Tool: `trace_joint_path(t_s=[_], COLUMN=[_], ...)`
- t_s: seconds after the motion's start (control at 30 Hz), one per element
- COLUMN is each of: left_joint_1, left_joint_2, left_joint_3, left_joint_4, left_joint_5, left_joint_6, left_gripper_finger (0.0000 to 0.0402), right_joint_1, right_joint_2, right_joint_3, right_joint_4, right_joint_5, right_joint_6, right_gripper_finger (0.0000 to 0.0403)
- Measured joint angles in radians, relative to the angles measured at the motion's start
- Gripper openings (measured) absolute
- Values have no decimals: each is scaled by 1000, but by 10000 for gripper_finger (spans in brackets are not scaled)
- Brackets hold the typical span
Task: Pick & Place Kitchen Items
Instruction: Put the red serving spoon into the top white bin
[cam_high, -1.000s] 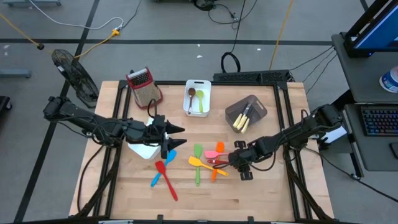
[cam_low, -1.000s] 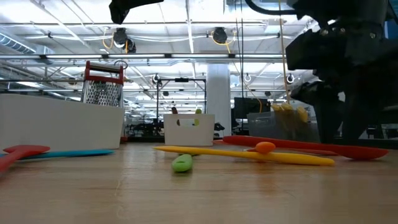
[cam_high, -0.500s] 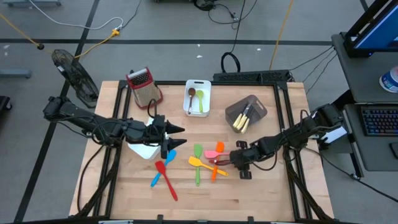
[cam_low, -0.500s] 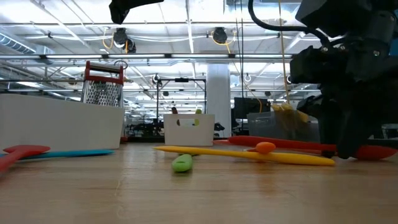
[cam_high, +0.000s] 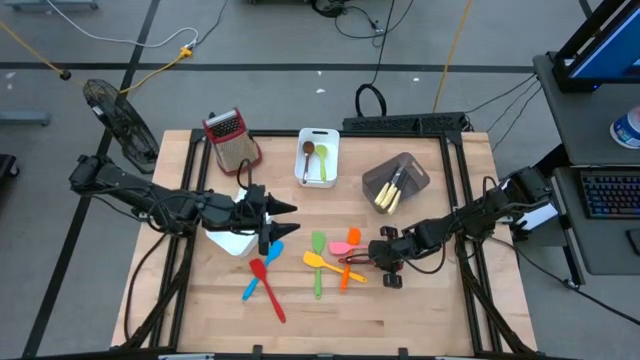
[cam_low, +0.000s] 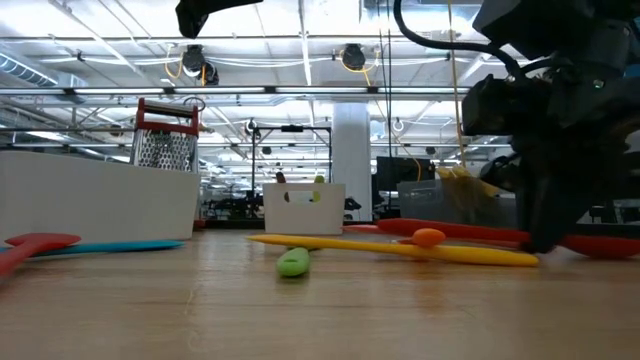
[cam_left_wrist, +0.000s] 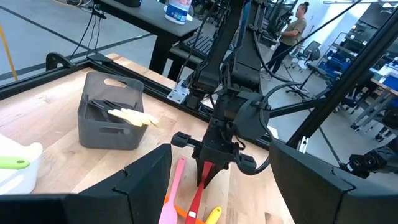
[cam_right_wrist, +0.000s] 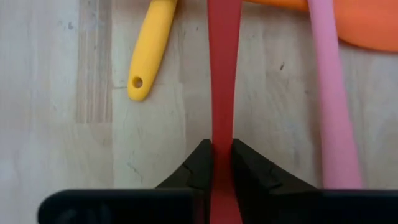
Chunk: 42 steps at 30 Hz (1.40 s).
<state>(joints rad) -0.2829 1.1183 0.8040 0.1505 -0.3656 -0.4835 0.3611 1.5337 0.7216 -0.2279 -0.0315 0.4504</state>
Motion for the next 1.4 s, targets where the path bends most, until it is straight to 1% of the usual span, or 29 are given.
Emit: trace_joint_path(t_s=[0.23,0.47,0.57,0.7,0.83,0.9,1.03,1.17,1.23,1.4], left_joint_1=[0,0,0,1,1,1,5,8,7,8], left_joint_2=[0,0,0,0,0,0,0,0,0,23], left_joint_3=[0,0,0,0,0,0,0,0,0,-1], left_joint_4=[19,48,65,62,58,54,53,52,47,-11], left_joint_5=[0,32,32,26,27,31,51,83,105,140], left_joint_6=[-1,-27,-30,-61,-121,-147,-283,-399,-442,-549], left_gripper_finger=[273,273,273,273,273,273,273,273,273,273], right_joint_1=[3,3,3,2,1,0,-7,-11,-13,-21], right_joint_2=[-5,-6,-8,-7,-8,-8,-8,-8,-8,-8], right_joint_3=[43,201,282,375,463,499,573,634,659,691], right_joint_4=[-42,-197,-259,-363,-420,-420,-416,-401,-389,-353], right_joint_5=[-34,-18,14,102,216,260,346,426,455,459], right_joint_6=[-8,-113,-167,-247,-331,-378,-496,-657,-735,-911], right_gripper_finger=[32,32,32,32,32,32,32,32,32,32])
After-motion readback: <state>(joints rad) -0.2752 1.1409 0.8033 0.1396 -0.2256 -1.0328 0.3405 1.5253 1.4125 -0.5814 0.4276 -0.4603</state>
